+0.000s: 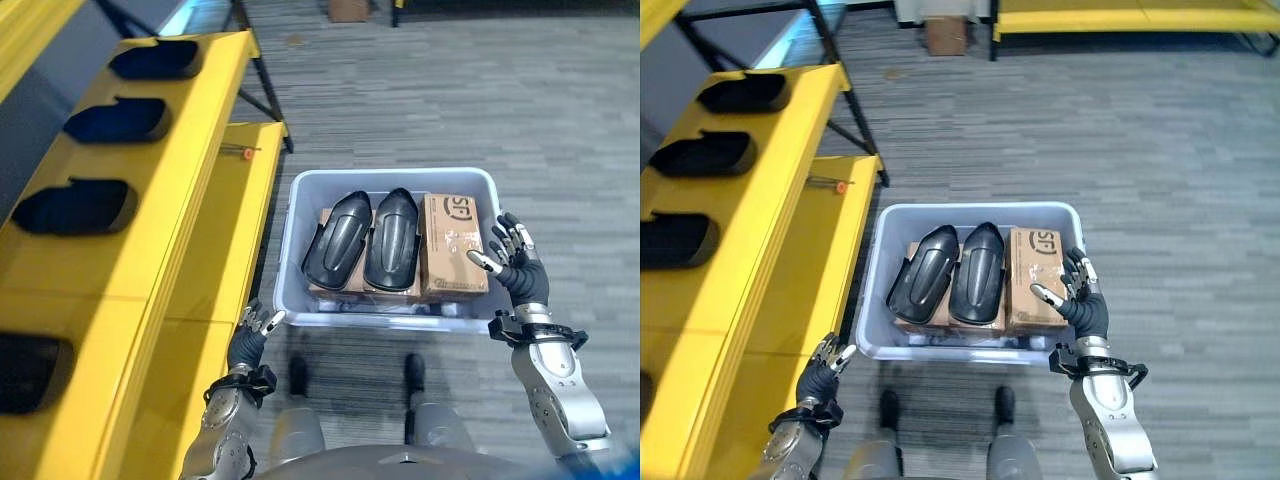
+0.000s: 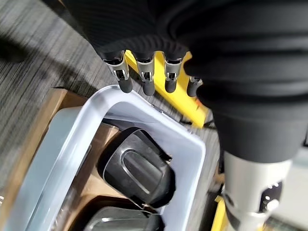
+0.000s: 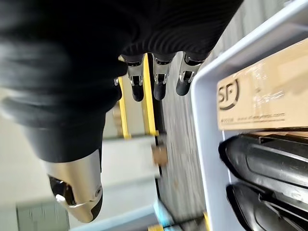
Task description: Move parts from the plastic box to the shelf.
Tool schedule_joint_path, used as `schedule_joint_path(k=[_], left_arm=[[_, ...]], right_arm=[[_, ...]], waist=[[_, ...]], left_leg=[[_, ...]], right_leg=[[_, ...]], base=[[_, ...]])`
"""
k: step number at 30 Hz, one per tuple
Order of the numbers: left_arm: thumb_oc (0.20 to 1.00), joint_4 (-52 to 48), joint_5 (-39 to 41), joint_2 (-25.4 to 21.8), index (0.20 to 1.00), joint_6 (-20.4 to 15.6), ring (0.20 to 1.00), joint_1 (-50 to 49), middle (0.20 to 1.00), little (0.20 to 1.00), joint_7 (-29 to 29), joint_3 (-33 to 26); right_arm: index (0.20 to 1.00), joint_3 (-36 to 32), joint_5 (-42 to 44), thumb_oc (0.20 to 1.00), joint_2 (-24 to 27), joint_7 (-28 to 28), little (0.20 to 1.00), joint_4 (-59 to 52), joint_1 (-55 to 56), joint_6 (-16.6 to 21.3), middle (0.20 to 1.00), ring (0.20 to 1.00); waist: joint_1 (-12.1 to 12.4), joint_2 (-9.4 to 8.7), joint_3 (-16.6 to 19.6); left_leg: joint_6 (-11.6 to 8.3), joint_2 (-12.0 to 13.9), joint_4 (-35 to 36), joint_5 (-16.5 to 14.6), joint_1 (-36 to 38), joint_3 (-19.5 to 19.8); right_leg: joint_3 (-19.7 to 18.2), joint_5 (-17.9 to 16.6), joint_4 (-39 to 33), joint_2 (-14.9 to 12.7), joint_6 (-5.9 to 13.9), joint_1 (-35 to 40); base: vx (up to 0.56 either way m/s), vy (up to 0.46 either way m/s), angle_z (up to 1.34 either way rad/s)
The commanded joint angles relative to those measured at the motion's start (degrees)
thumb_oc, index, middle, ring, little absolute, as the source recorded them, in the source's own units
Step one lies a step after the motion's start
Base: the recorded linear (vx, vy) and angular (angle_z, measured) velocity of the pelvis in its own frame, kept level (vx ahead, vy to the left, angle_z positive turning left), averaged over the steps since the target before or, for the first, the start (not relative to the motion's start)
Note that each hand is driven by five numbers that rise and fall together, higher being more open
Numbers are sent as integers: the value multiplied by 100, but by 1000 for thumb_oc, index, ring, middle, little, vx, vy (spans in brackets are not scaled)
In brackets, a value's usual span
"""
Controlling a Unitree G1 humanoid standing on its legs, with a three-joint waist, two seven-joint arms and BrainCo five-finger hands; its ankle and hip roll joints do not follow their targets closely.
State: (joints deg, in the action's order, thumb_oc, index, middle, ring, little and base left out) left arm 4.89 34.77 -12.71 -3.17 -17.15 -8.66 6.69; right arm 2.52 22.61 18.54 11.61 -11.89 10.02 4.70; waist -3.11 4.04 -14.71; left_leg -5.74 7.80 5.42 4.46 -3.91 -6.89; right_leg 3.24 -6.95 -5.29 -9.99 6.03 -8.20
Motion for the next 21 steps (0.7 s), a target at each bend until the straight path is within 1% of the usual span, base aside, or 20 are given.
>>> schedule_joint_path(k=[1, 3, 5, 7, 10, 13, 14, 18, 19, 20, 21], left_arm=[[1000, -582, -205, -269, 1000, -403, 1000, -269, 1000, 1000, 84, -249], [1000, -569, -229, -431, 1000, -425, 1000, -133, 1000, 1000, 43, -257], [1000, -623, -312, -594, 1000, -471, 1000, 32, 1000, 1000, -13, -256], [1000, -657, -324, -668, 1000, -493, 1000, 221, 1000, 1000, -64, -227], [1000, -653, -392, -711, 1000, -509, 1000, 460, 1000, 1000, -133, -122], [1000, -672, -388, -720, 1000, -549, 1000, 702, 1000, 1000, -205, 41], [1000, -729, -388, -735, 1000, -569, 1000, 814, 1000, 1000, -258, 160], [1000, -754, -378, -735, 1000, -590, 1000, 1026, 1000, 1000, -337, 373], [1000, -771, -358, -735, 1000, -619, 1000, 1160, 1000, 1000, -395, 491], [1000, -783, -345, -730, 1000, -634, 1000, 1205, 1000, 1000, -417, 513], [1000, -789, -315, -714, 1000, -671, 1000, 1324, 1000, 1000, -508, 557]], right_arm=[[1000, 73, 29, 1000, 77, -77, 1000, -346, -224, 272, 1000, 1000], [1000, 129, 57, 1000, 35, -79, 1000, -329, -305, 271, 1000, 1000], [1000, 212, 74, 1000, 19, -120, 1000, -322, -343, 247, 1000, 1000], [1000, 252, 98, 1000, 24, -116, 1000, -313, -366, 246, 1000, 1000], [1000, 308, 69, 1000, 52, -35, 1000, -285, -541, 259, 1000, 1000], [1000, 391, -35, 1000, 96, 123, 1000, -255, -858, 286, 1000, 1000], [1000, 430, -156, 1000, 127, 277, 1000, -256, -1104, 304, 1000, 1000], [1000, 632, -405, 1000, 162, 566, 1000, -45, -1746, 284, 1000, 1000], [1000, 782, -475, 1000, 150, 754, 1000, 193, -2187, 260, 1000, 1000], [1000, 816, -475, 1000, 129, 830, 1000, 288, -2327, 255, 1000, 1000], [1000, 910, -633, 1000, 137, 1017, 1000, 435, -2733, 215, 1000, 1000]], waist=[[193, -103, 196], [168, -196, 92], [107, -331, -7], [79, -414, -46], [52, -453, -115], [40, -454, -214], [51, -440, -282], [80, -363, -421], [128, -318, -495], [146, -311, -524], [191, -279, -598]], left_leg=[[-35, 195, -311, 242, -242, -142], [42, 107, -482, 89, -347, -338], [122, 3, -609, -52, -480, -509], [122, -21, -650, -40, -653, -566], [120, -50, -681, -7, -848, -537], [107, -59, -733, 33, -1085, -512], [95, -47, -758, 64, -1224, -503], [69, -26, -747, 140, -1430, -518], [56, -15, -719, 182, -1508, -507], [48, -8, -711, 203, -1539, -509], [36, 5, -653, 257, -1589, -514]], right_leg=[[33, 321, 29, 68, 340, 421], [-91, 198, 29, -85, 449, 265], [-196, 77, 29, -226, 544, 41], [-182, -10, 29, -304, 558, -122], [-128, -69, 29, -347, 563, -296], [-93, -144, 29, -369, 555, -501], [-69, -175, 34, -366, 537, -619], [-47, -221, 74, -364, 539, -852], [-39, -238, 93, -358, 538, -957], [-33, -241, 106, -350, 534, -993], [-11, -264, 114, -335, 540, -1077]], base=[[9, 267, -78], [-13, 215, -42], [-17, 246, -41], [-11, 108, -33], [-20, 21, -2], [-44, -21, 1], [-43, -33, 3], [-37, -20, 0], [-38, -31, -6], [-37, -46, -3], [-23, -37, 3]])
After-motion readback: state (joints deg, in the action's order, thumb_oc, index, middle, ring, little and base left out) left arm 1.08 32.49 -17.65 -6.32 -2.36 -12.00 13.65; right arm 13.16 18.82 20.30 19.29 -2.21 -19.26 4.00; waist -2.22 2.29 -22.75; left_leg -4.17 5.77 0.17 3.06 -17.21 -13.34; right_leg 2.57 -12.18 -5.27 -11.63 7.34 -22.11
